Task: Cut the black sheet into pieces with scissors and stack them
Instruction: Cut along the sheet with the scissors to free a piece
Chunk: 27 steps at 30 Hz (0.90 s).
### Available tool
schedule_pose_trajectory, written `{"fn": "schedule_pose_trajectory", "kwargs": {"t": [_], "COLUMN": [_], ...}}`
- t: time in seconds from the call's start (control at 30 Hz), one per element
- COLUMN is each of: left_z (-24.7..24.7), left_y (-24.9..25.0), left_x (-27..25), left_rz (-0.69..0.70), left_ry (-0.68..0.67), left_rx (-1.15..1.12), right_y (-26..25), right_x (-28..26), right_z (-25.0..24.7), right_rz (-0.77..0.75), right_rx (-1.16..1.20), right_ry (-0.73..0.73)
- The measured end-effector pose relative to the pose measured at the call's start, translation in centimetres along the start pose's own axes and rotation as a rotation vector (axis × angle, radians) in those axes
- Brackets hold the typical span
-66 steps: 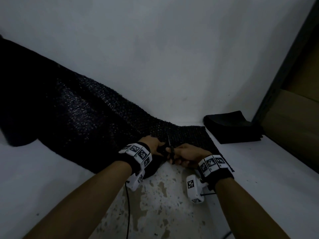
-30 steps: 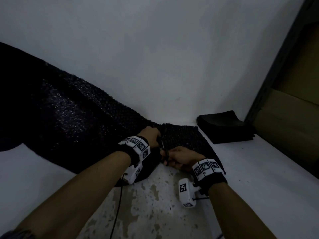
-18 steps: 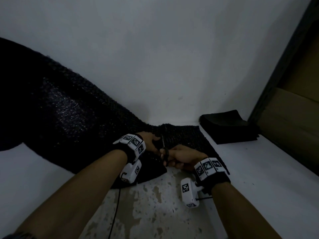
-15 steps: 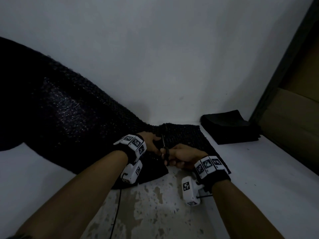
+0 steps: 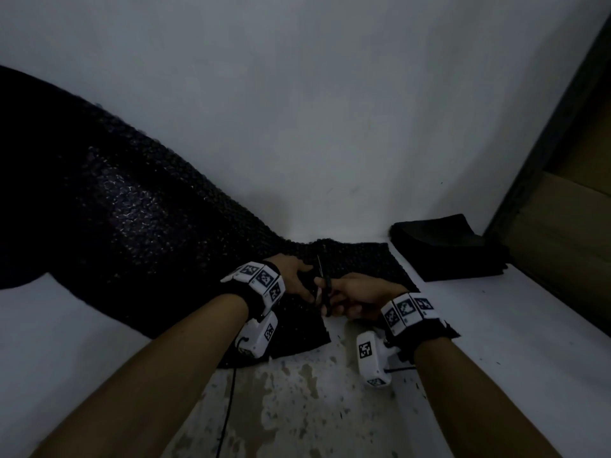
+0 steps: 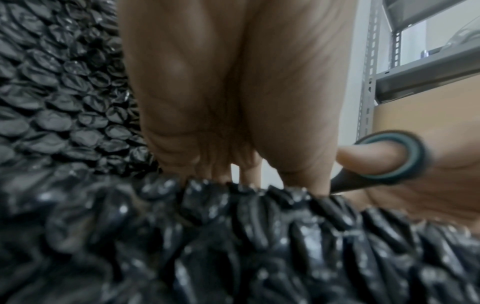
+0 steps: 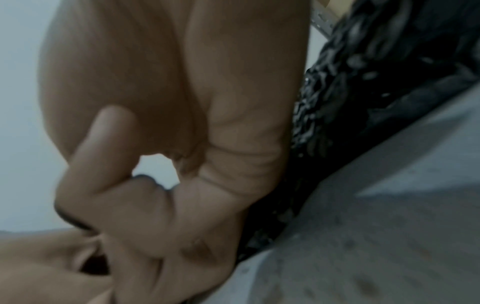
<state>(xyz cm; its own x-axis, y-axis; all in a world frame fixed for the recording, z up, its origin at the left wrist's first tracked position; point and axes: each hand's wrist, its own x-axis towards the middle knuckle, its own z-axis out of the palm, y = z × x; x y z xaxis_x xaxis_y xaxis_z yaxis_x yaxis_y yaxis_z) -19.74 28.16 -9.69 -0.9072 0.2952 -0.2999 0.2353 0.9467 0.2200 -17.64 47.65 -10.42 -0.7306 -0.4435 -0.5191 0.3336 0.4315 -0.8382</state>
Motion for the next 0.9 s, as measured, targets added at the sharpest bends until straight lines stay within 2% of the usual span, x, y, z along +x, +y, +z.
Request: {"fn": "schedule_pose_trajectory", "kwargs": {"t": [0.23,0.5,0.7,0.9], "left_z": [-0.2,-0.5,-0.9,-1.1], "left_y": [-0.2,0.1,0.7,0.6], "left_x": [-0.4,-0.5,-0.9,-0.8], "left_rz": [0.006,-0.028,-0.035,-0.022], "left_ry": [0.005,-0.053,-0.087,-0.100], "left_rx": [-0.002,-0.019,0.000,0.045], "right_y": [-0.8,-1.0,-0.9,-0.5], "right_x": [1.0,1.3,1.9,1.6], "right_z": [0.0,0.0,0.6,0.6], "right_rz": [0.005,0.020,-0.027,-0.055], "right_rx": [-0.018,-0.074,-0.058,-0.089], "right_ry": [0.041,0.046,0.152,0.163]}}
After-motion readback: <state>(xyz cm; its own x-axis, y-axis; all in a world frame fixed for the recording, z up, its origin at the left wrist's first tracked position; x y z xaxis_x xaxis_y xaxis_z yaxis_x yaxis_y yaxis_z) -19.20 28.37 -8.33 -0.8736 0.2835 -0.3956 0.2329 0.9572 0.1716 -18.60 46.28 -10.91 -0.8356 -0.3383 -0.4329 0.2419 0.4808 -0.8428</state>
